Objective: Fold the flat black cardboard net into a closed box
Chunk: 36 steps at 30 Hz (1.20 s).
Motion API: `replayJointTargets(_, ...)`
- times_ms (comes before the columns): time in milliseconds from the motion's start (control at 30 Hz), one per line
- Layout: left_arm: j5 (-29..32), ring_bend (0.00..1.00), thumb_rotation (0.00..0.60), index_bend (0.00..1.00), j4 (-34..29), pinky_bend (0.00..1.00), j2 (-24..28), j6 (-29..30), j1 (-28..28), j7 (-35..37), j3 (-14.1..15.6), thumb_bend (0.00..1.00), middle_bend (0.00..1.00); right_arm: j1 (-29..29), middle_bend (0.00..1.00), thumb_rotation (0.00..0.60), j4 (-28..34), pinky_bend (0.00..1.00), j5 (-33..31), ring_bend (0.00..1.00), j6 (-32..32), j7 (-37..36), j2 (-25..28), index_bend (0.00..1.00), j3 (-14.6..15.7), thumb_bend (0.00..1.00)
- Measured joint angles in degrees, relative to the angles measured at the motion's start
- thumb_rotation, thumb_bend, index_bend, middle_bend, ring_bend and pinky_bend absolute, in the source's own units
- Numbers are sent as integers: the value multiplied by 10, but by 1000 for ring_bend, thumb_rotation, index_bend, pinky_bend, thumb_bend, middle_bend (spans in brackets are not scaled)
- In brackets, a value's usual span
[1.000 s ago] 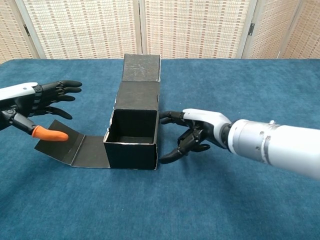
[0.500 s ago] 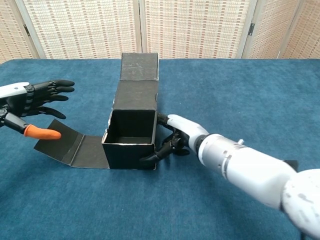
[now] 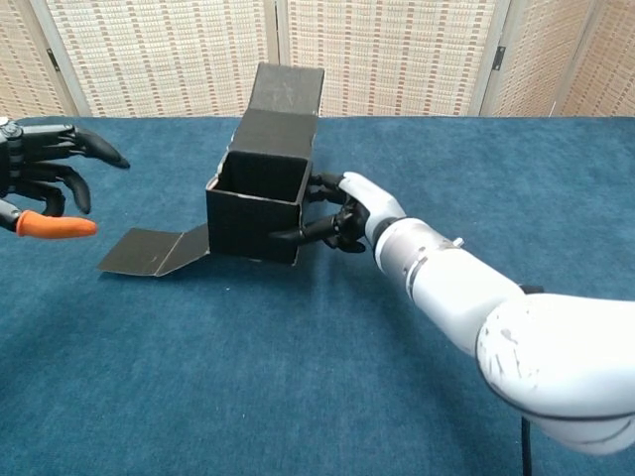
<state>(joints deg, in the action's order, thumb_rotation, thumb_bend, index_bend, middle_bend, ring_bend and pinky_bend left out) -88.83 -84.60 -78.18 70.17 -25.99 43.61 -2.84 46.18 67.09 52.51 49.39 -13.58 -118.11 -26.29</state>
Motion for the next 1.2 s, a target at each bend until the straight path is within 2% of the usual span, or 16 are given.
replayJointTargets(100, -55, 835, 600, 591, 4, 901, 13, -2, -13, 41, 21, 194, 614, -3, 535, 600, 38, 1000, -8, 809, -26, -27, 27, 468, -21, 232)
replayJointTargets(233, -154, 842, 600, 582, 20, 897, 27, -10, -49, 125, 61, 195, 597, -11, 535, 600, 98, 1000, -15, 809, -52, -54, 67, 468, -41, 233)
replayJointTargets(300, -194, 842, 600, 554, 27, 894, 27, -19, -63, 150, 74, 195, 573, -18, 535, 600, 129, 1000, -17, 809, -61, -65, 86, 468, -46, 232)
replayJointTargets(367, -208, 842, 600, 506, 31, 892, 23, -32, -75, 148, 81, 196, 532, -25, 535, 600, 156, 1000, -19, 809, -66, -74, 103, 469, -48, 232)
replayJointTargets(567, -162, 836, 600, 330, 37, 902, -3, -102, -107, 61, 87, 196, 331, -56, 535, 600, 236, 1000, -20, 809, -81, -100, 158, 469, -40, 232)
replayJointTargets(733, -109, 820, 600, 270, 45, 905, -22, -99, -99, -32, 68, 221, 263, -86, 530, 600, 280, 1000, -6, 809, -86, -115, 199, 468, -13, 231)
replayJointTargets(967, -78, 820, 600, 266, 61, 905, -38, 11, -51, -166, 39, 263, 262, -103, 520, 600, 297, 1000, 11, 809, -88, -126, 226, 468, 16, 231)
replayJointTargets(1200, -93, 820, 600, 283, 77, 908, -43, 103, -23, -205, 18, 323, 285, -108, 514, 600, 298, 1000, 30, 809, -94, -135, 232, 468, 40, 231)
